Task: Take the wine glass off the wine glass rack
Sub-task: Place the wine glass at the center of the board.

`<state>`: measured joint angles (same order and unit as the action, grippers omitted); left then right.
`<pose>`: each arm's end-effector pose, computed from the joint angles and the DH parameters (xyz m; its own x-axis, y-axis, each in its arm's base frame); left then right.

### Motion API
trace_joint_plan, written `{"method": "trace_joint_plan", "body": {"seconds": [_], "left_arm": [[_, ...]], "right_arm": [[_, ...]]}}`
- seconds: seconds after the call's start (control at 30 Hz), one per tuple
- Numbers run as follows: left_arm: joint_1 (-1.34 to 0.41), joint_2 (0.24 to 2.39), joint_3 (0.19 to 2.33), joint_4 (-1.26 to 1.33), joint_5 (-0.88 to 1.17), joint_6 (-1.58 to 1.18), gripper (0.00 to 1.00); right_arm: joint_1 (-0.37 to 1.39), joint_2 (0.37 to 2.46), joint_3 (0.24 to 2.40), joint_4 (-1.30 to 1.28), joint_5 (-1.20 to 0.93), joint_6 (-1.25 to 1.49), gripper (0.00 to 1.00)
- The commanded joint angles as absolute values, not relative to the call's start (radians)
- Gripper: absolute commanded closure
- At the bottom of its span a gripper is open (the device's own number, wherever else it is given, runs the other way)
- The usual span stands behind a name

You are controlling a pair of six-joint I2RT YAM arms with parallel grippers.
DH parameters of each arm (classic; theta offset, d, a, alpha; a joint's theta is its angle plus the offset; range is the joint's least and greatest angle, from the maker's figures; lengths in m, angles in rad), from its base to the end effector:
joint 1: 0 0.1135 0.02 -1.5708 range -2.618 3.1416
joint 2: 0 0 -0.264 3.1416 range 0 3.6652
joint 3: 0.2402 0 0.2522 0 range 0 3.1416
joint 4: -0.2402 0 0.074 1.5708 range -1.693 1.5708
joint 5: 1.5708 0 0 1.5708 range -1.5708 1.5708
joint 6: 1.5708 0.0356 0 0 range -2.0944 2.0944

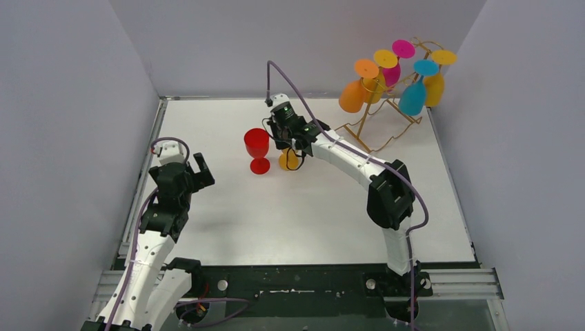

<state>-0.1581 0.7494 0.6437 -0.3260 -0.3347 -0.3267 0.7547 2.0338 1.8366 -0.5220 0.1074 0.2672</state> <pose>0.1741 -0.0159 0.2821 -0.3445 -0.2520 -0.9043 -0.2708 0.9490 -0.1613 0.3466 0.3207 0.2885 -0.6272 -0.2295 -0.7443 -0.4736 0.8710 0.1305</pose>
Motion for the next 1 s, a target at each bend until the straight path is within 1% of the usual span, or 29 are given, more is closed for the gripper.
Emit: {"method": "trace_joint_plan", "body": {"seconds": [0.0, 0.27, 0.5, 0.8, 0.9, 0.97], "left_arm": [[-0.162, 0.737, 0.642, -0.306, -0.339, -0.310, 0.03], [-0.162, 0.739, 0.639, -0.302, -0.337, -0.309, 0.03], [-0.161, 0.741, 0.638, -0.304, -0.333, -0.308, 0.03], [-0.161, 0.744, 0.638, -0.302, -0.321, -0.308, 0.03], [-0.161, 0.746, 0.638, -0.302, -0.321, -0.307, 0.03], [-0.162, 0.746, 0.637, -0.303, -0.319, -0.305, 0.03]], "right_arm": [[0.761, 2.067, 1.923, -0.547, 0.103, 0.264, 0.96], [0.764, 2.082, 1.953, -0.572, 0.092, 0.249, 0.85], [0.767, 2.061, 1.975, -0.585, 0.101, 0.247, 0.84], [0.775, 2.072, 1.996, -0.581, 0.129, 0.225, 0.91], [0.776, 2.088, 2.013, -0.581, 0.129, 0.221, 0.99], [0.776, 2.100, 2.025, -0.586, 0.133, 0.216, 0.99]]}}
